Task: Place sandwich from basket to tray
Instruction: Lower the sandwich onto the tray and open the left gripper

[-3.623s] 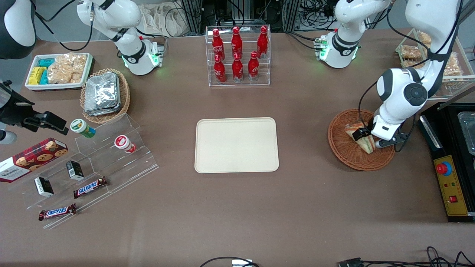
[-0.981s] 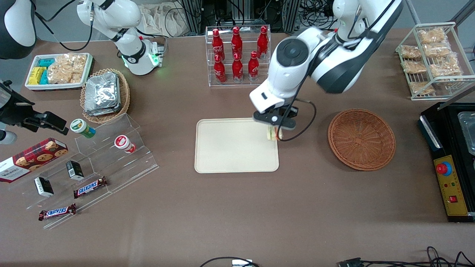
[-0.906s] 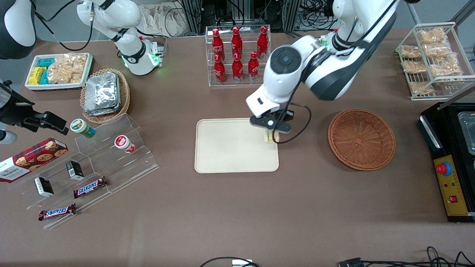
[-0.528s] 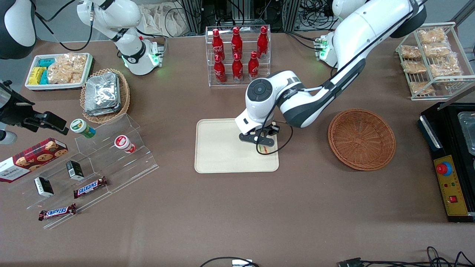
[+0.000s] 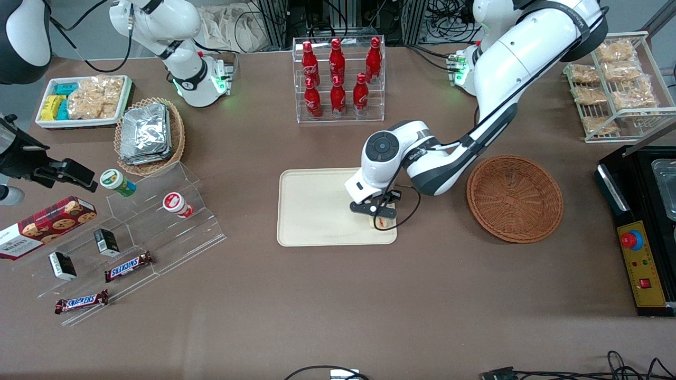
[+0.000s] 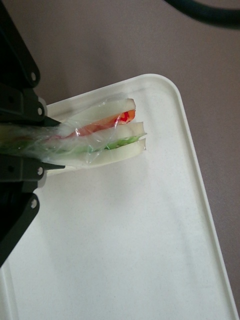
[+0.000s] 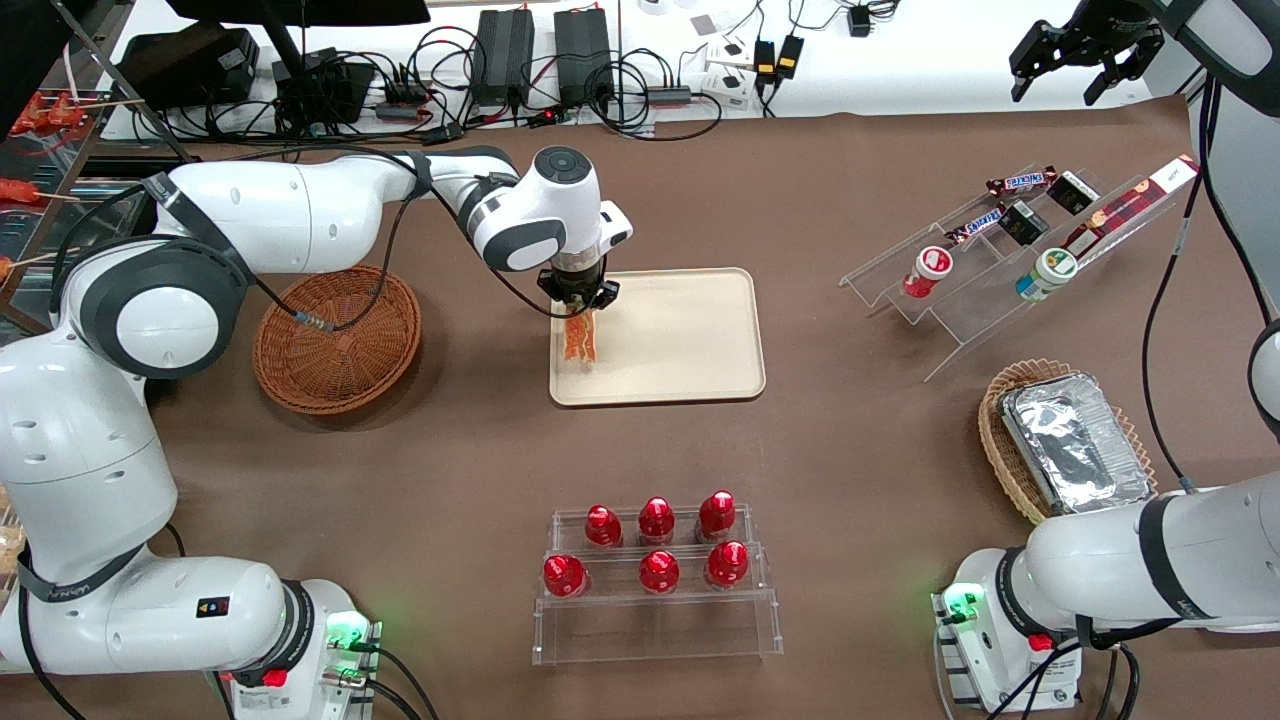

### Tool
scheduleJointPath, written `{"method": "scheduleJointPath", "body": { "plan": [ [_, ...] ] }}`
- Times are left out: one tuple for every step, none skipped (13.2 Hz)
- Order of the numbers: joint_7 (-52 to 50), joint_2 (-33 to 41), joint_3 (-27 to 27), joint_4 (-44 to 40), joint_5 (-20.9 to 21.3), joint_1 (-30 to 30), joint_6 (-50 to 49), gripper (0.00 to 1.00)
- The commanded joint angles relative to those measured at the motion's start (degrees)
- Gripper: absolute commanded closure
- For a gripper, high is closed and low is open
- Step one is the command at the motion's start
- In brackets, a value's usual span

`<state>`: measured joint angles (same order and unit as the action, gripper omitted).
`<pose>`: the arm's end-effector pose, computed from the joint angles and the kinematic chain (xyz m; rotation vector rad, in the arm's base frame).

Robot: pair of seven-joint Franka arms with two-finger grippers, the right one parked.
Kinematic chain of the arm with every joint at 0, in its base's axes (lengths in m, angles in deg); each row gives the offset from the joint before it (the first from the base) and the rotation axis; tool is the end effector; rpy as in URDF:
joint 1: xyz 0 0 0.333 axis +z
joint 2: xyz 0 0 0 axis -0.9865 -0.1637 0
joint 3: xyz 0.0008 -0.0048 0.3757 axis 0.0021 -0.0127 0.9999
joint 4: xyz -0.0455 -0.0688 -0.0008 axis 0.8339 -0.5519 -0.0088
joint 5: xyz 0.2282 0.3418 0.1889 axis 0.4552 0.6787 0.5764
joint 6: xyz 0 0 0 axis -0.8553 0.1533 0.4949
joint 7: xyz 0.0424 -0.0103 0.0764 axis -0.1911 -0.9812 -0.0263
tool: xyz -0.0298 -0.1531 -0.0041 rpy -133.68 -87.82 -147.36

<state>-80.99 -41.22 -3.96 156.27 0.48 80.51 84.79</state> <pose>0.5589 -0.4654 0.2072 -3.1001 0.3494 0.0238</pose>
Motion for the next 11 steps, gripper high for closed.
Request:
{"method": "scheduleJointPath", "body": {
  "plan": [
    [-1.68,0.83,0.04,0.68,1.44,-0.11,1.07,0.74],
    [-1.68,0.74,0.13,0.68,1.44,-0.11,1.25,0.69],
    [-1.68,0.74,0.13,0.77,1.35,-0.02,1.69,0.42],
    [-1.77,0.74,0.21,0.77,1.35,-0.02,1.78,0.0],
    [-1.86,0.74,0.39,0.68,1.35,-0.02,1.78,0.0],
    [-1.86,0.83,0.39,0.68,1.35,-0.02,1.69,0.0],
    [-1.86,1.18,0.39,0.59,1.09,0.15,1.25,0.0],
    [-1.77,1.44,0.3,0.59,1.0,0.42,1.08,0.0],
    [-1.86,1.79,0.3,0.59,0.57,0.5,0.99,0.0],
    [-1.94,2.32,0.13,0.42,0.13,0.51,0.9,0.0],
    [-2.12,3.63,0.04,0.24,-0.57,0.59,0.29,0.0]
  ]
}}
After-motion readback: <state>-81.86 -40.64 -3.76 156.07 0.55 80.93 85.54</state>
